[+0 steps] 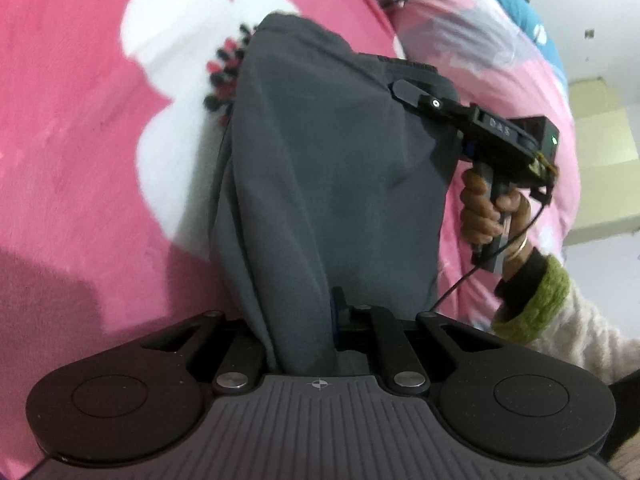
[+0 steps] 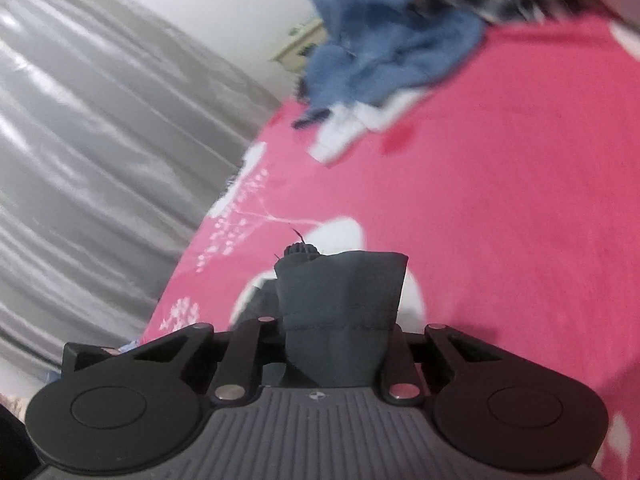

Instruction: Fold clothes

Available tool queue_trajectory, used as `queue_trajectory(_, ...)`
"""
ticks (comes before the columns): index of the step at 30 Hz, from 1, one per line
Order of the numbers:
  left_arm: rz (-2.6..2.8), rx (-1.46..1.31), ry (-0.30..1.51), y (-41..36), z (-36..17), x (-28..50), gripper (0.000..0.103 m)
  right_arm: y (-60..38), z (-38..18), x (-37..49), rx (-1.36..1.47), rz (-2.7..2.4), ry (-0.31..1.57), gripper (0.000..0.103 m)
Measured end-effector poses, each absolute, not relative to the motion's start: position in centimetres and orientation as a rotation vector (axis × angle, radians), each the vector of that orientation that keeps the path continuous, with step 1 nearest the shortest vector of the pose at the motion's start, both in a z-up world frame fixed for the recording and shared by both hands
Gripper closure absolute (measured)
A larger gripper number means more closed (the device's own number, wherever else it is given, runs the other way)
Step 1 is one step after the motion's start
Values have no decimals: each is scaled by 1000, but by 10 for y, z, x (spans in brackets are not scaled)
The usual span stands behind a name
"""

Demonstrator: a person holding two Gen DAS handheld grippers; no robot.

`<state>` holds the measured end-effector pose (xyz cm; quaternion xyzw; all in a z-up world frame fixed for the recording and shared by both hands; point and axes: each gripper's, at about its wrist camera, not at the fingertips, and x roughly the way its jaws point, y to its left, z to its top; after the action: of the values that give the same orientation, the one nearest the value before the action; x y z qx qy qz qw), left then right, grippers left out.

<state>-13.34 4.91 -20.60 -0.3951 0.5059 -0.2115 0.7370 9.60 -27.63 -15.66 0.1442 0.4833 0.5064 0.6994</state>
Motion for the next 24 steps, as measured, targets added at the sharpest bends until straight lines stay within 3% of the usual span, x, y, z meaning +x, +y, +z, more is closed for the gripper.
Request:
queue_trajectory(14,-262,-883,718,115,-94,-216,97,-147,-3,81,117,1458,818,82)
queue_trajectory(24,-54,-831,459,151,8,-310,97,-23,122,-12,-92,1725,641,82)
